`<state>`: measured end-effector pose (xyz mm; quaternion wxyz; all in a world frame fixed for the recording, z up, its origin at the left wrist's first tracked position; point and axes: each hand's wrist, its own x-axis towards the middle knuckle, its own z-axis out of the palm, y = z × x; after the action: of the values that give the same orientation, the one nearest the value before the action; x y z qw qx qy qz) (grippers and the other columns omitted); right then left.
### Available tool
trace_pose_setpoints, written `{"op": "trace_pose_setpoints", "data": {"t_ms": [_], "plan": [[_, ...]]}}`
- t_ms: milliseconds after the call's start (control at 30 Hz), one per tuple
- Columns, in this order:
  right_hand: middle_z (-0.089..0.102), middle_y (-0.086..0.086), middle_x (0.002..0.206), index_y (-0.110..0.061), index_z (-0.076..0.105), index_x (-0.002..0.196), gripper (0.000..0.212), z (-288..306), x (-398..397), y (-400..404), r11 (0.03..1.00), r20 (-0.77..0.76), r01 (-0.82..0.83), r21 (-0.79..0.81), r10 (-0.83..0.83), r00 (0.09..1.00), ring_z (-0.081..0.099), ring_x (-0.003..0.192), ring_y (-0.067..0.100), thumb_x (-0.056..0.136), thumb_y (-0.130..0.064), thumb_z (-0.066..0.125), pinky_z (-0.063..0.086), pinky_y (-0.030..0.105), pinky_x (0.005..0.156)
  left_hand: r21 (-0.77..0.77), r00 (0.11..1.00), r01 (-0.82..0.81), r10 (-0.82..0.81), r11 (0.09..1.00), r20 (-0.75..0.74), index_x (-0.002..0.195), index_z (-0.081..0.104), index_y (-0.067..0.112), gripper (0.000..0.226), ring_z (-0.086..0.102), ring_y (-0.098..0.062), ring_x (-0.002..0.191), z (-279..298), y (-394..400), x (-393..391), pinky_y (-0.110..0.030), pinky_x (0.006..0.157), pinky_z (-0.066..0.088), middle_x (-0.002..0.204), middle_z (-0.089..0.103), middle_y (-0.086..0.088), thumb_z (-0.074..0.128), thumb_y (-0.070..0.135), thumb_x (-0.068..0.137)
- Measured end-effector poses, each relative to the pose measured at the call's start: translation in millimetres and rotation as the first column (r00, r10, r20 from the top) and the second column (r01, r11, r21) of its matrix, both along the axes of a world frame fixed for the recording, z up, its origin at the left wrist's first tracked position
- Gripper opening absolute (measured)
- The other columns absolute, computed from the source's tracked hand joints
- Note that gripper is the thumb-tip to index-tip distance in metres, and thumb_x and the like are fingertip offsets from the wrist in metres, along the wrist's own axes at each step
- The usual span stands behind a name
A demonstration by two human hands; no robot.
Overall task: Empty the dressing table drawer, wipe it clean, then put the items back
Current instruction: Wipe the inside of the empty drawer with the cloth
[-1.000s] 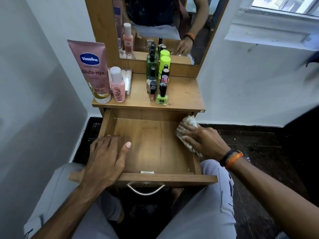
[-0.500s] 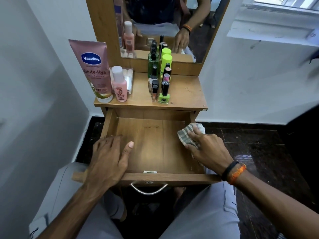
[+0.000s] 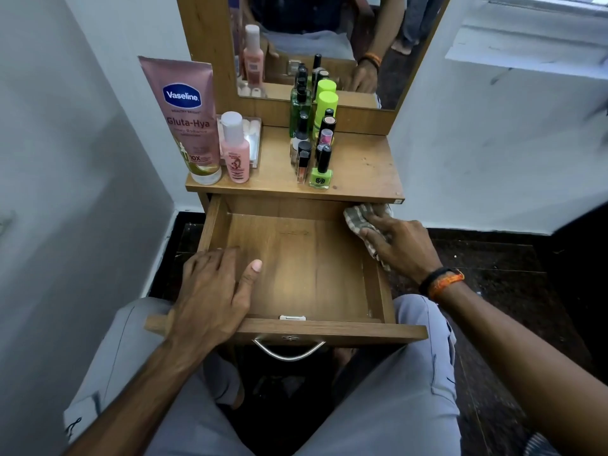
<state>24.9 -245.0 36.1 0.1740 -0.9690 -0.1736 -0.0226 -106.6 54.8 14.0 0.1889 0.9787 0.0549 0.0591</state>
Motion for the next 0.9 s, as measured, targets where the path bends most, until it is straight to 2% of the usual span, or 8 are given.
{"op": "trace_pose_setpoints", "data": {"t_ms": [100, 267, 467, 600, 667, 733, 833, 900], "plan": [[0.051, 0.003, 0.148, -0.022, 0.066, 0.132, 0.038, 6.5, -22.6, -10.3, 0.990, -0.087, -0.109, -0.092, 0.101, 0.991, 0.074, 0.093, 0.023, 0.097, -0.038, 0.063, 0.060, 0.038, 0.087, -0.004, 1.000, -0.014, 0.014, 1.000, 0.005, 0.124, 0.060, 0.012, 0.062, 0.056, -0.030, 0.121, 0.5, 0.4, -1.7, -0.044, 0.109, 0.032, 0.121, 0.068, -0.011, 0.024, 0.058, 0.101], [0.049, -0.009, 0.147, -0.036, 0.071, 0.121, 0.030, 23.6, -65.7, -30.1, 0.940, -0.221, -0.283, -0.191, 0.240, 0.945, 0.075, 0.089, 0.017, 0.092, -0.042, 0.068, 0.060, 0.031, 0.084, -0.016, 1.000, -0.011, 0.011, 1.000, -0.001, 0.124, 0.061, 0.011, 0.062, 0.058, -0.031, 0.120, 2.5, -2.1, 0.2, -0.046, 0.108, 0.035, 0.121, 0.068, -0.012, 0.026, 0.057, 0.101], [0.047, -0.039, 0.133, -0.046, 0.070, 0.118, 0.029, 54.9, -47.2, -40.3, 0.809, -0.414, -0.531, -0.252, 0.406, 0.815, 0.063, 0.110, -0.007, 0.091, -0.039, 0.070, 0.040, -0.003, 0.085, -0.015, 1.000, -0.014, 0.014, 1.000, 0.006, 0.123, 0.060, 0.011, 0.061, 0.059, -0.033, 0.116, 1.5, -1.2, -2.3, -0.048, 0.106, 0.037, 0.118, 0.069, -0.015, 0.026, 0.057, 0.101], [0.046, -0.035, 0.144, -0.047, 0.067, 0.123, 0.029, 61.5, -35.6, -26.3, 0.699, -0.190, -0.545, -0.462, 0.523, 0.831, 0.057, 0.123, -0.004, 0.097, -0.035, 0.061, 0.053, 0.017, 0.091, -0.018, 1.000, -0.022, 0.022, 1.000, 0.008, 0.124, 0.059, 0.012, 0.062, 0.059, -0.034, 0.116, 0.5, -0.1, -1.8, -0.048, 0.105, 0.038, 0.118, 0.069, -0.015, 0.025, 0.059, 0.102], [0.057, -0.026, 0.136, -0.037, 0.076, 0.113, 0.026, 64.0, -32.9, -26.3, 0.783, -0.124, -0.559, -0.272, 0.548, 0.827, 0.062, 0.121, 0.002, 0.089, -0.026, 0.074, 0.058, 0.026, 0.090, -0.025, 1.000, -0.022, 0.023, 0.999, 0.015, 0.123, 0.059, 0.012, 0.063, 0.059, -0.033, 0.115, 0.9, -0.5, -1.3, -0.047, 0.104, 0.038, 0.118, 0.069, -0.015, 0.024, 0.059, 0.102], [0.065, -0.022, 0.128, -0.032, 0.078, 0.108, 0.024, 61.6, -36.9, -24.5, 0.791, -0.212, -0.611, -0.039, 0.591, 0.778, 0.066, 0.114, 0.001, 0.084, -0.026, 0.078, 0.058, 0.024, 0.091, -0.025, 1.000, -0.025, 0.025, 0.999, 0.014, 0.123, 0.059, 0.010, 0.064, 0.060, -0.034, 0.114, 1.2, -0.7, -1.1, -0.047, 0.103, 0.039, 0.117, 0.069, -0.016, 0.024, 0.059, 0.102], [0.064, -0.022, 0.130, -0.030, 0.078, 0.109, 0.022, 44.2, -46.6, -23.1, 0.693, -0.317, -0.720, -0.033, 0.676, 0.665, 0.065, 0.115, 0.000, 0.088, -0.024, 0.074, 0.056, 0.022, 0.094, -0.038, 1.000, -0.027, 0.027, 0.999, 0.001, 0.125, 0.059, 0.010, 0.066, 0.058, -0.034, 0.117, 1.9, -0.4, -2.5, -0.048, 0.105, 0.037, 0.121, 0.068, -0.016, 0.023, 0.060, 0.101], [0.062, -0.022, 0.132, -0.030, 0.078, 0.111, 0.024, 35.1, -48.2, -30.8, 0.661, -0.320, -0.745, -0.089, 0.689, 0.650, 0.064, 0.118, 0.002, 0.088, -0.021, 0.075, 0.056, 0.024, 0.094, -0.049, 1.000, -0.025, 0.024, 0.998, -0.005, 0.126, 0.059, 0.010, 0.067, 0.057, -0.033, 0.118, 2.2, -0.7, -2.6, -0.047, 0.106, 0.036, 0.123, 0.067, -0.015, 0.023, 0.060, 0.101]]}}
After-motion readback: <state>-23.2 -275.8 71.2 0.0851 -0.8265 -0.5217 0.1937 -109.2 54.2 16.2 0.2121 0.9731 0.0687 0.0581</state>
